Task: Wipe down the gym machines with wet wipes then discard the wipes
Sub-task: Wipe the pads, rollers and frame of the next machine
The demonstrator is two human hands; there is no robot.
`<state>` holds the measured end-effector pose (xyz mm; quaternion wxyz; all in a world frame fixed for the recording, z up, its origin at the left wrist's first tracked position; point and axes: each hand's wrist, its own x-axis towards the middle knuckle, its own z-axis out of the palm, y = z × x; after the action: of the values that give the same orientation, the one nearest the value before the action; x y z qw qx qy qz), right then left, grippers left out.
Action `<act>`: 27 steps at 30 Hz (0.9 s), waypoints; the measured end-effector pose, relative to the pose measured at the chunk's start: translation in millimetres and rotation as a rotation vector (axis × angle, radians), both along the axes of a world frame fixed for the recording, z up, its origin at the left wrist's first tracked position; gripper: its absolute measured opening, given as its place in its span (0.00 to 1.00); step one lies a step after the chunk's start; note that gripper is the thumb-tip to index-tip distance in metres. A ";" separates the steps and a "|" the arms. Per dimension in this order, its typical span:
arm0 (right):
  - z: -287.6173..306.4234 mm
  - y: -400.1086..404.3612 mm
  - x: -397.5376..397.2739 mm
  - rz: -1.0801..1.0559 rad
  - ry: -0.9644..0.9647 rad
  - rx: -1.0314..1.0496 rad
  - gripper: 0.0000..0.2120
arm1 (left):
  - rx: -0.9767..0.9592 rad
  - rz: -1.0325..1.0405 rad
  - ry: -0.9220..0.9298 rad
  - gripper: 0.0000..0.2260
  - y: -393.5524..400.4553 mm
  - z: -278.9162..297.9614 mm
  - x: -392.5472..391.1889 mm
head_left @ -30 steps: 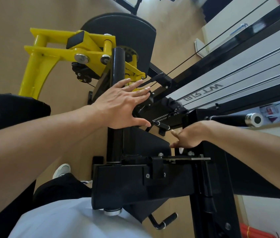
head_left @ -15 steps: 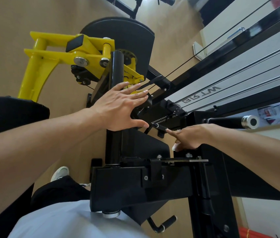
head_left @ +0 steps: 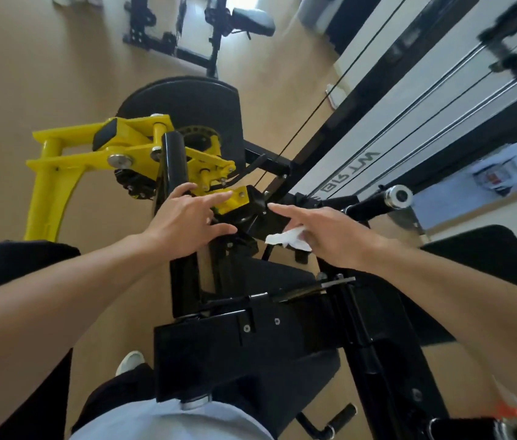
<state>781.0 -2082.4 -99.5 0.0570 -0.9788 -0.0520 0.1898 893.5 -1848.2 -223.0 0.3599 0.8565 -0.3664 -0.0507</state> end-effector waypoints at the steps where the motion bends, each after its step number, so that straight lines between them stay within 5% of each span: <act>1: 6.2 1.8 -6.7 0.029 -0.071 0.047 0.37 | -0.037 0.024 0.077 0.35 -2.0 7.9 -6.8; 5: 33.9 2.6 -41.7 0.096 -0.229 0.143 0.36 | -0.252 0.045 0.310 0.32 -14.8 50.7 -56.3; 13: 94.7 -4.3 -195.8 -0.168 -0.527 0.443 0.27 | -0.678 0.056 0.237 0.19 -58.6 144.2 -232.7; 21: 76.9 -33.1 -363.2 -0.417 -0.771 0.992 0.03 | -0.702 0.033 0.142 0.13 -125.3 183.5 -396.5; 27: 42.6 -78.5 -452.9 -0.815 -0.770 1.153 0.16 | -0.629 -0.005 0.344 0.03 -188.9 169.5 -474.6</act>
<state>328.0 -2160.9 -56.9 0.5963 -0.7339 0.2038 -0.2535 418.9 -2037.1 -53.5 0.6621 0.6819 -0.3003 -0.0798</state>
